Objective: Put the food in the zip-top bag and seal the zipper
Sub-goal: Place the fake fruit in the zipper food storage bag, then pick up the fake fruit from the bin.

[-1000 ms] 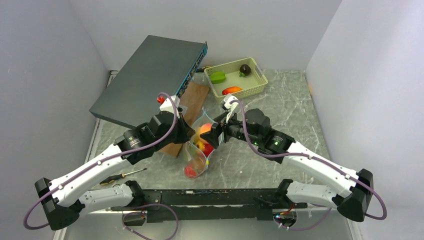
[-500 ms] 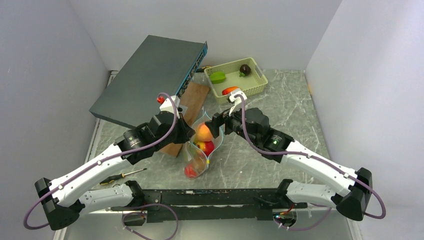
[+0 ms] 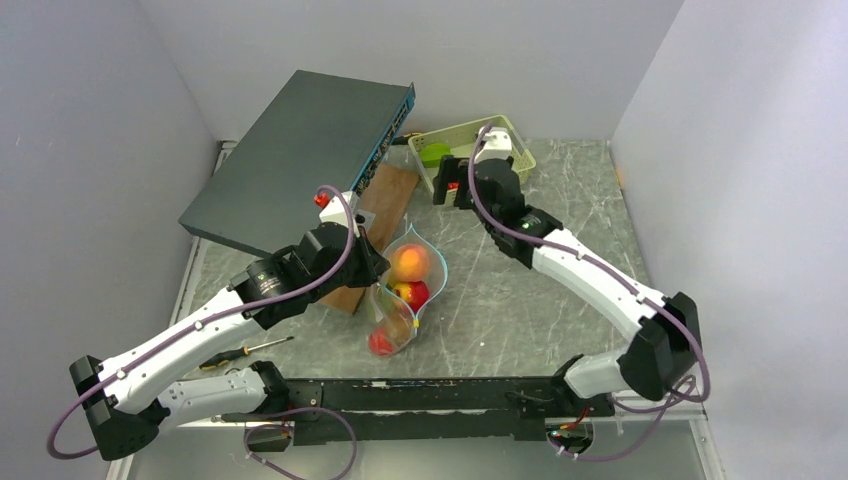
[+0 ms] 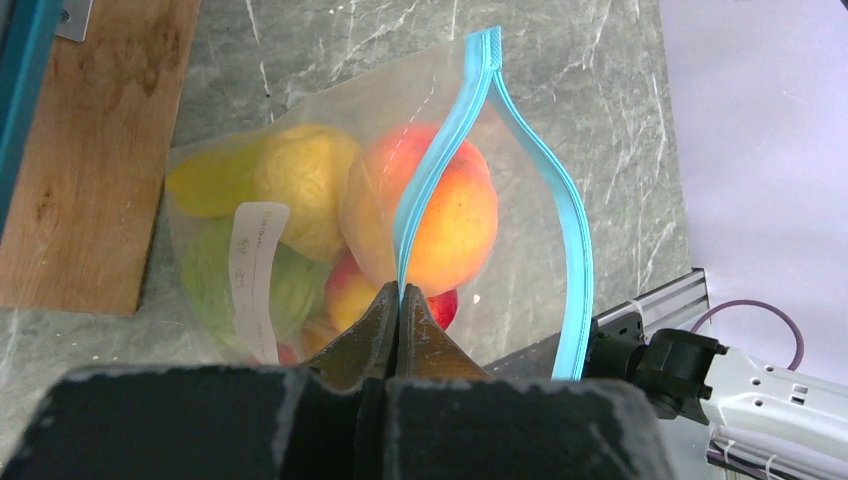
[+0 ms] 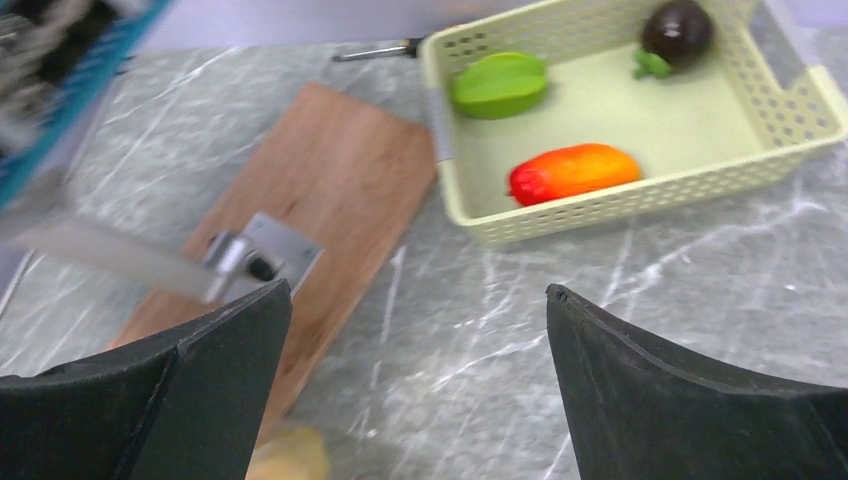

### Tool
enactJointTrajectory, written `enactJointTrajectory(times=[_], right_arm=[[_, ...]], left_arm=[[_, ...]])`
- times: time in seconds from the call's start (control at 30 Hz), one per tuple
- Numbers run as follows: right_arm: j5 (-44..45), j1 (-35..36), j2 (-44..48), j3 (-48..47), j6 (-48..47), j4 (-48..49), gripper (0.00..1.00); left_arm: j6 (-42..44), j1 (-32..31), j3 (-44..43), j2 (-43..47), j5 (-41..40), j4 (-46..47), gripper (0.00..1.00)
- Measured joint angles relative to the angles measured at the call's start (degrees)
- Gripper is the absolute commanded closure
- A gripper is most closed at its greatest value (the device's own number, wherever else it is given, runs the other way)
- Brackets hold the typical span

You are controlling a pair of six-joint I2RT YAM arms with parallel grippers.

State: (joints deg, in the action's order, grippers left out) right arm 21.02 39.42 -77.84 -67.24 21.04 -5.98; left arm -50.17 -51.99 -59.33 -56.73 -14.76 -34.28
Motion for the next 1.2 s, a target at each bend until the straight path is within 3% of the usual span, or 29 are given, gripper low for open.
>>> enactJointTrajectory(times=[0.13,0.3,0.83,1.2], right_arm=[[-0.1,-5.4,-4.9,-0.8,1.0,0.9,0.01],[-1.1,-9.4,-16.7,-9.2,1.0,0.3,0.01],[-7.8,-15.2,-43.6,-31.5,-7.3,-2.0,0.01],[-11.0,-25.2,-53.1,-39.1,6.1,0.0,0.02]], left_arm=[[0.2,0.0,0.0,0.0,0.0,-0.2,1.0],[0.2,0.0,0.0,0.0,-0.1,-0.3,1.0],[-0.3,-0.2,-2.5,-2.0,-1.0,-4.1,1.0],[-1.6,-0.3,-3.5,-2.8,-1.6,-5.6,1.0]])
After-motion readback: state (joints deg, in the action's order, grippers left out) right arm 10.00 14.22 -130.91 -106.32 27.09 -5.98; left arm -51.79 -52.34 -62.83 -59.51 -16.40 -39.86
